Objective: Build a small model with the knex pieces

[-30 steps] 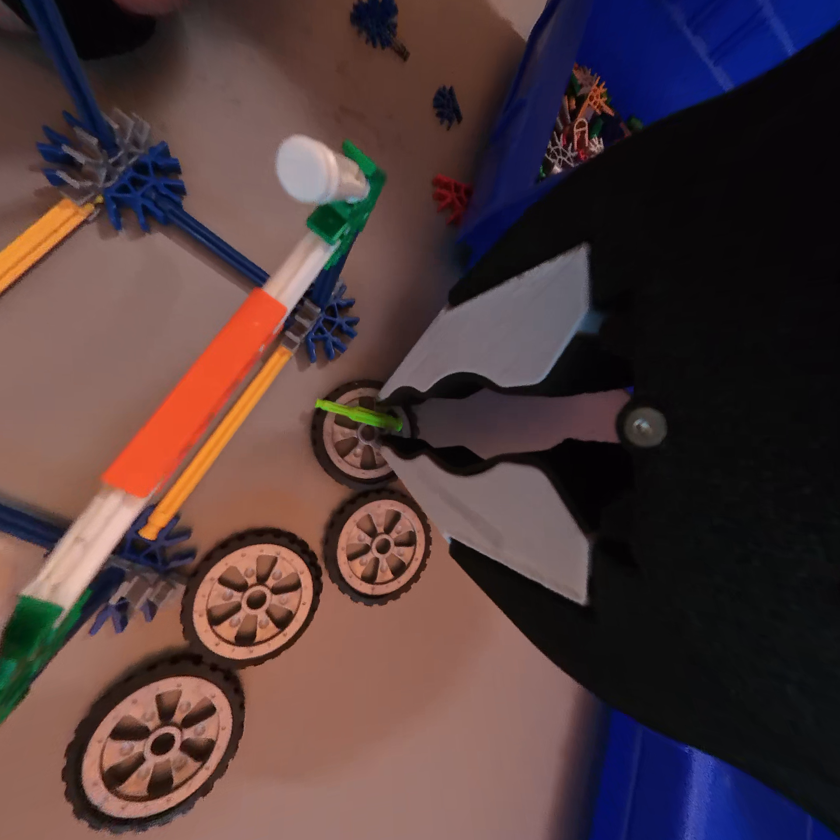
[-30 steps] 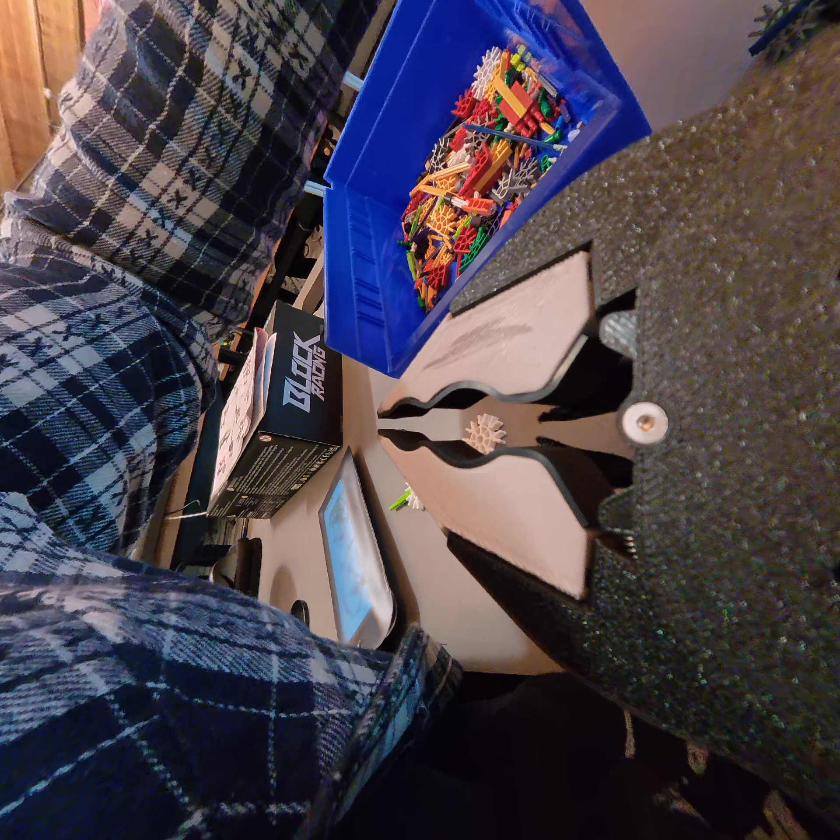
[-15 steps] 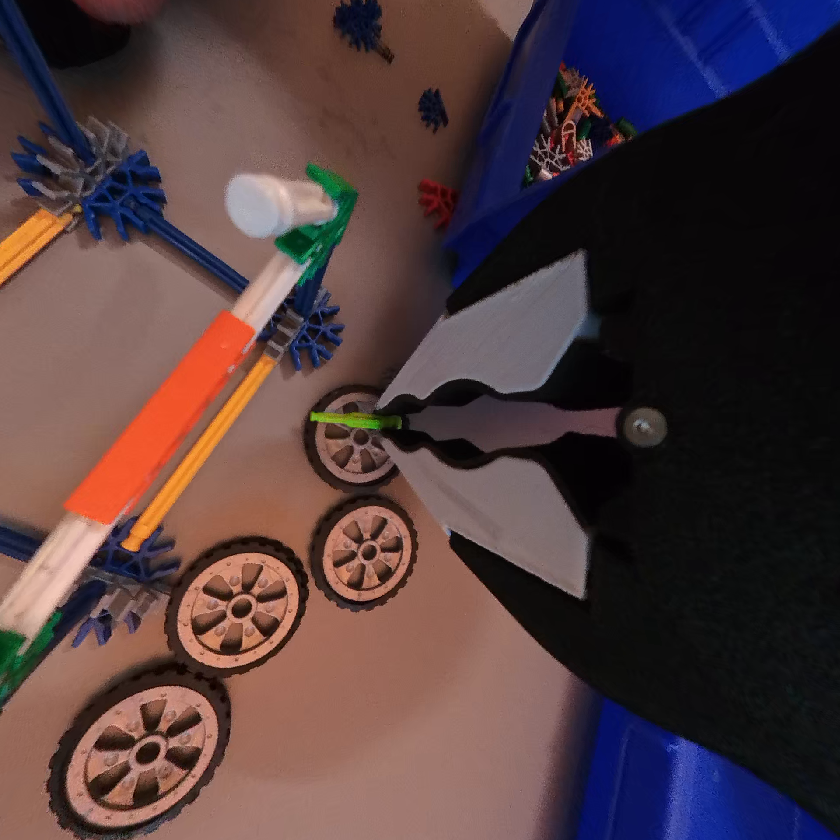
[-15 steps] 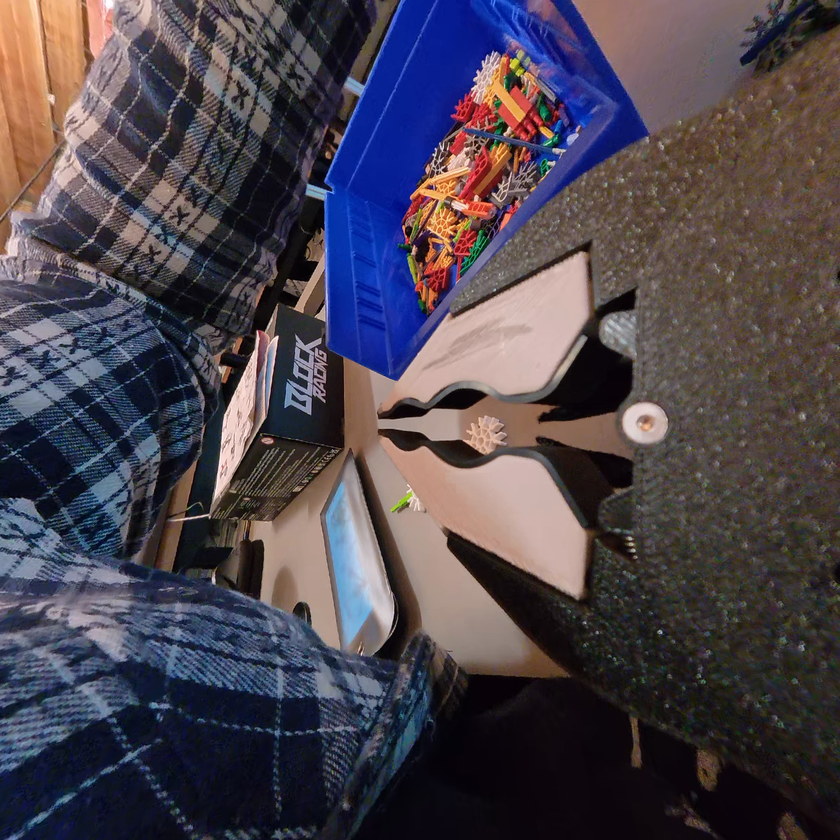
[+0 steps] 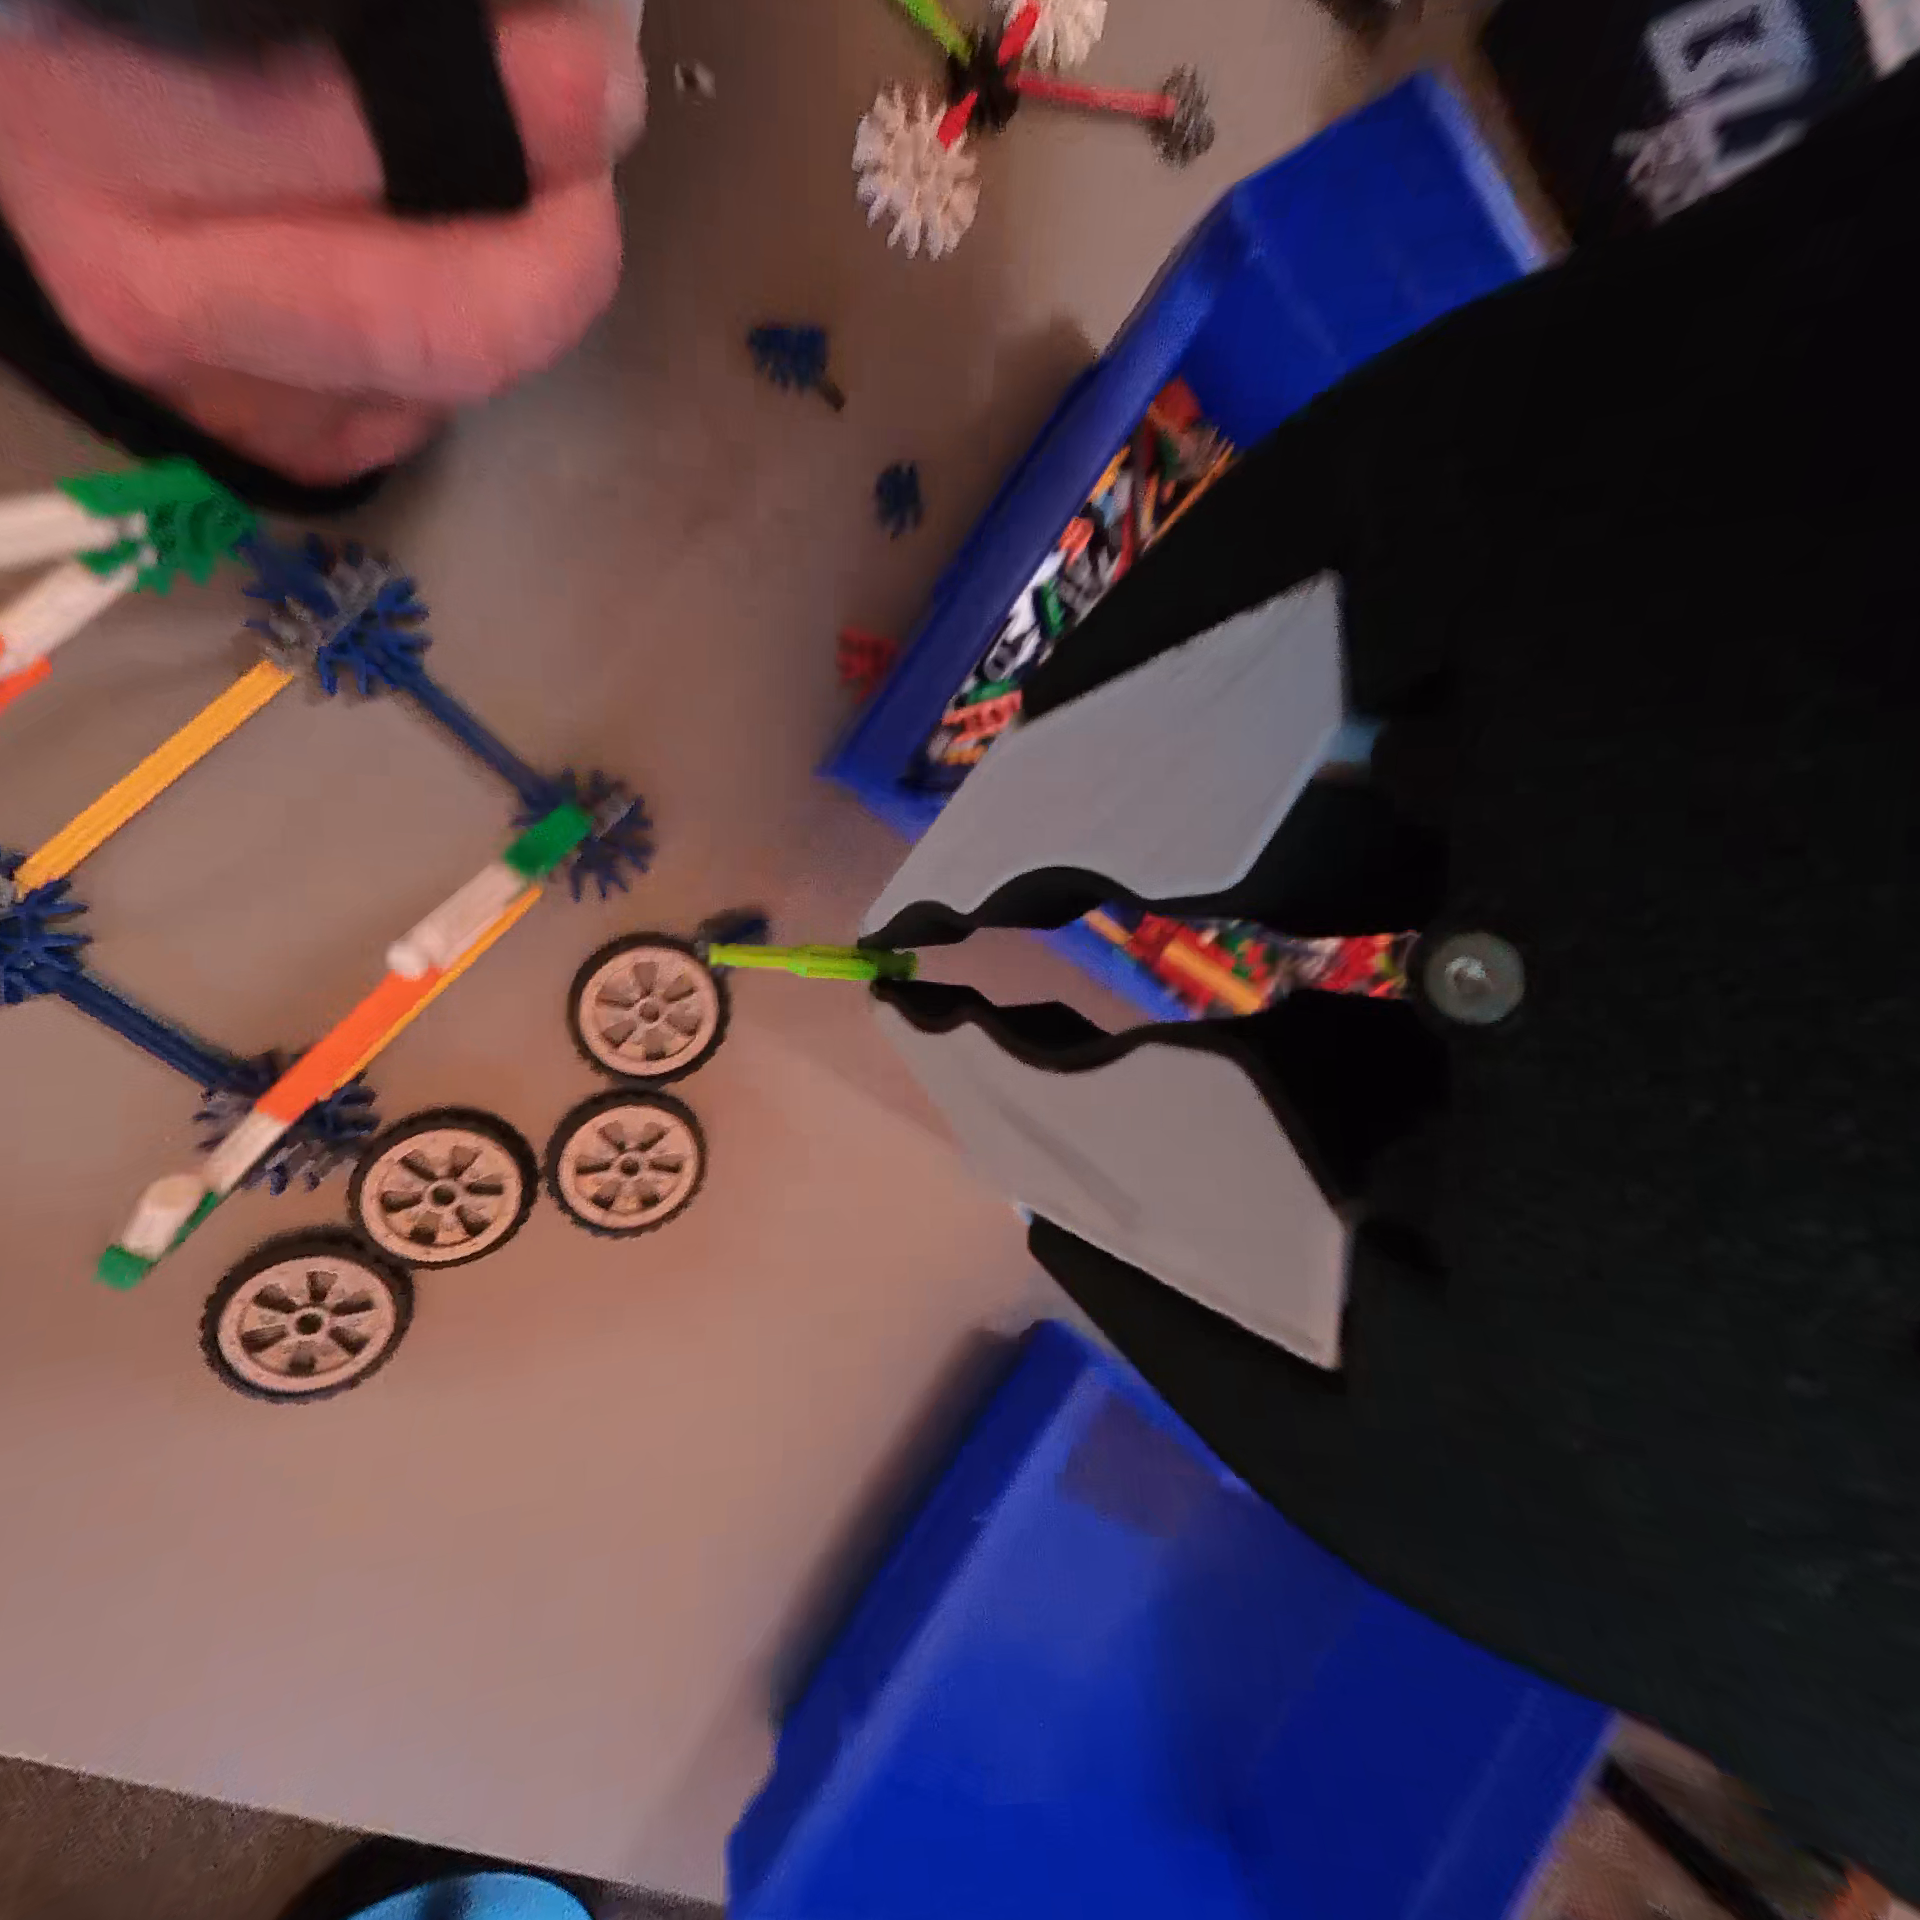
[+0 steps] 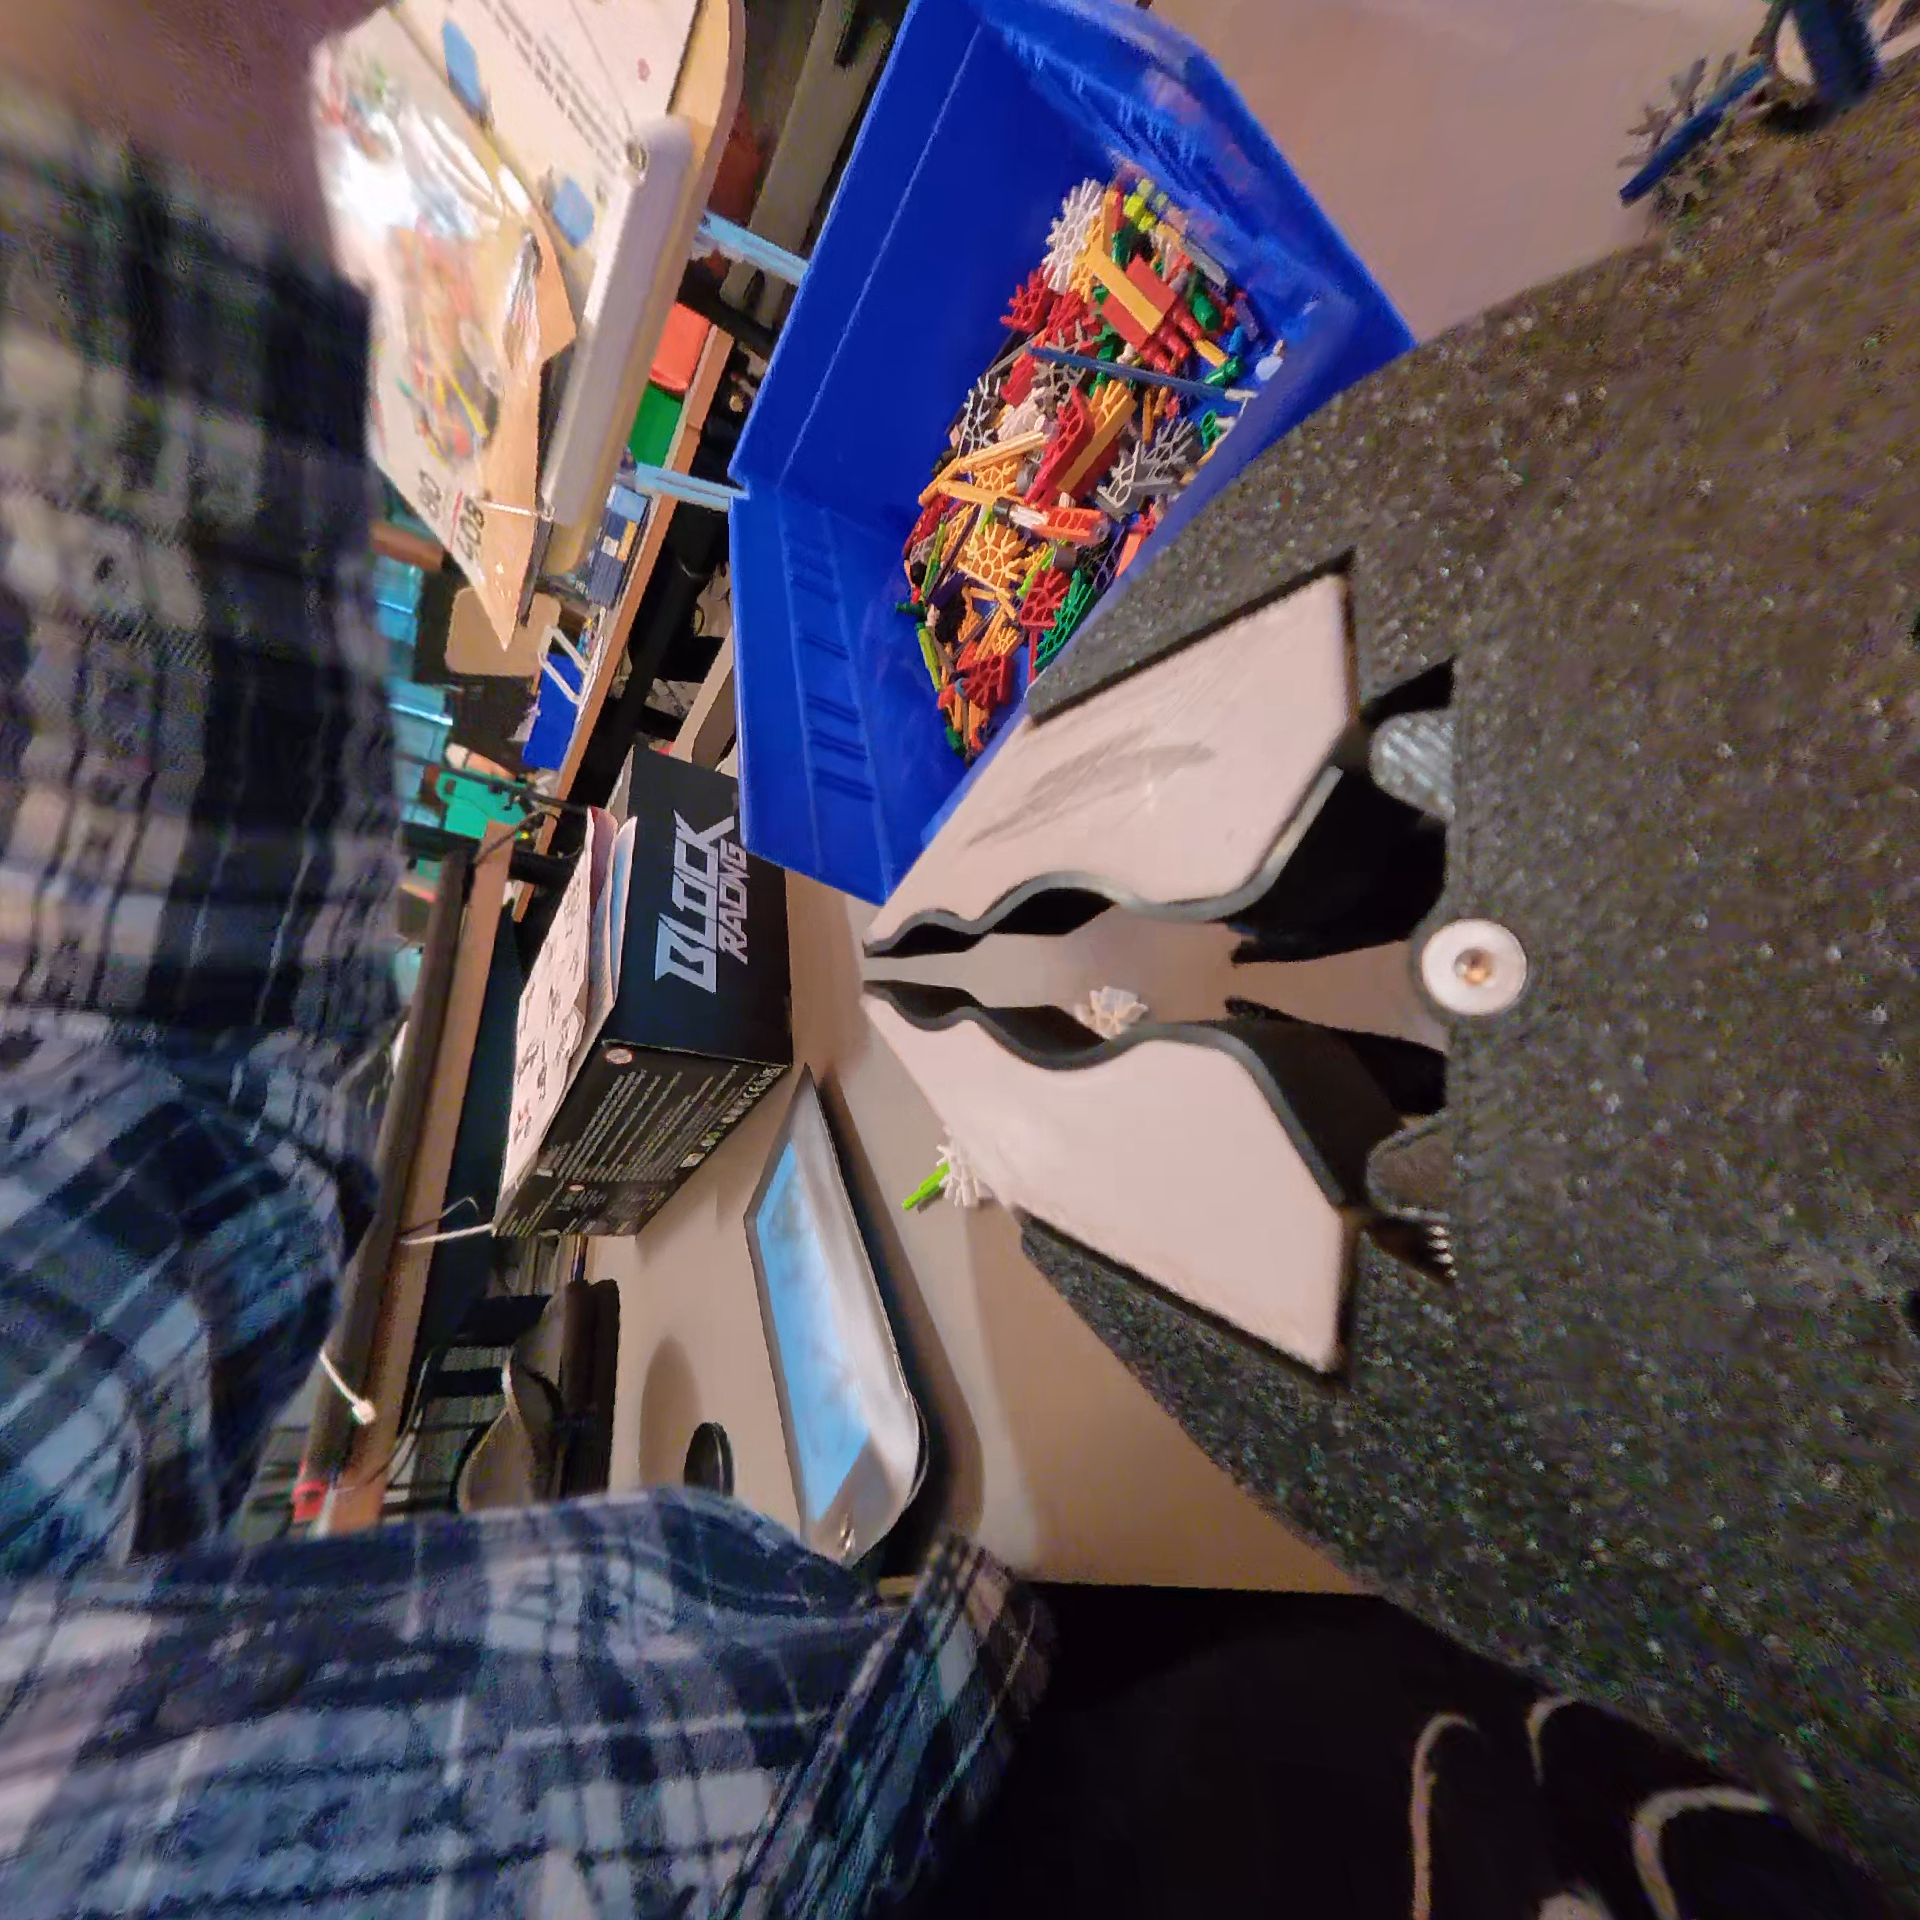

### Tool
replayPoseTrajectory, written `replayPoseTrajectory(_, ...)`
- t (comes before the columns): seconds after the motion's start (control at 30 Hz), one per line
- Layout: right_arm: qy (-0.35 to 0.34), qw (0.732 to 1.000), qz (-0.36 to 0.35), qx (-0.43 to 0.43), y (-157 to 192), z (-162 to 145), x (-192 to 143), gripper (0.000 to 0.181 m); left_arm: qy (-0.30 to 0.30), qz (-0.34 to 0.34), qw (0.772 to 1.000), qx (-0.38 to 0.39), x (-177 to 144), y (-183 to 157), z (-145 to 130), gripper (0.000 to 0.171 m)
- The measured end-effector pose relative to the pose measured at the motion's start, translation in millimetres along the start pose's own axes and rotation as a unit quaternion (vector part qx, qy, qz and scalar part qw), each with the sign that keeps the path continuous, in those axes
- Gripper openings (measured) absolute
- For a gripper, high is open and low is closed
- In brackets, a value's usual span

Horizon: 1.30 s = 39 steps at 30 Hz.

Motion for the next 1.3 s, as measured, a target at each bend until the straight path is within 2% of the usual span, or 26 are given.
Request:
replayPoseTrajectory(0.17, 0.013, 1.000, -0.022, 0.013, -5.0, -2.5, -1.7, 0.004, 0.026, 0.042, 0.998, -0.043, -52.6, -70.3, -20.8, 0.005)
replayPoseTrajectory(0.3, 0.050, 0.998, -0.022, 0.010, -4.5, -6.8, 2.4, 0.005, 0.044, 0.064, 0.993, -0.084, -74.3, -133.1, -37.9, 0.005)
replayPoseTrajectory(0.47, 0.154, 0.988, 0.002, -0.029, 6.6, -13.4, 21.8, 0.013, 0.060, 0.068, 0.988, -0.127, -68.7, -200.9, -55.2, 0.005)
replayPoseTrajectory(0.6, 0.249, 0.967, 0.026, -0.052, 17.8, -18.9, 47.2, 0.013, 0.085, 0.066, 0.984, -0.140, -51.1, -238.8, -65.6, 0.005)
replayPoseTrajectory(0.77, 0.330, 0.939, 0.057, -0.073, 26.5, -33.2, 69.5, 0.013, 0.062, 0.075, 0.982, -0.160, -41.1, -264.5, -78.5, 0.005)
replayPoseTrajectory(0.83, 0.345, 0.932, 0.062, -0.093, 28.5, -35.8, 73.2, 0.004, 0.048, 0.076, 0.982, -0.169, -37.8, -270.4, -84.5, 0.005)
replayPoseTrajectory(1.03, 0.348, 0.924, 0.106, -0.119, 29.1, -33.9, 72.9, 0.000, 0.034, 0.075, 0.982, -0.171, -22.5, -276.8, -97.6, 0.005)
replayPoseTrajectory(1.3, 0.329, 0.914, 0.176, -0.159, 27.2, -32.3, 59.8, 0.000, 0.035, 0.070, 0.988, -0.136, 0.8, -275.4, -95.1, 0.005)
Point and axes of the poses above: each gripper's, where its closed fingertips meet, x out along the fingers, z out of its top, y = z × x across the jaws, the point moved 10 cm from there along -x, back along the fingers, and after that the axes turned 5 degrees about -x, right-handed, at the moved point
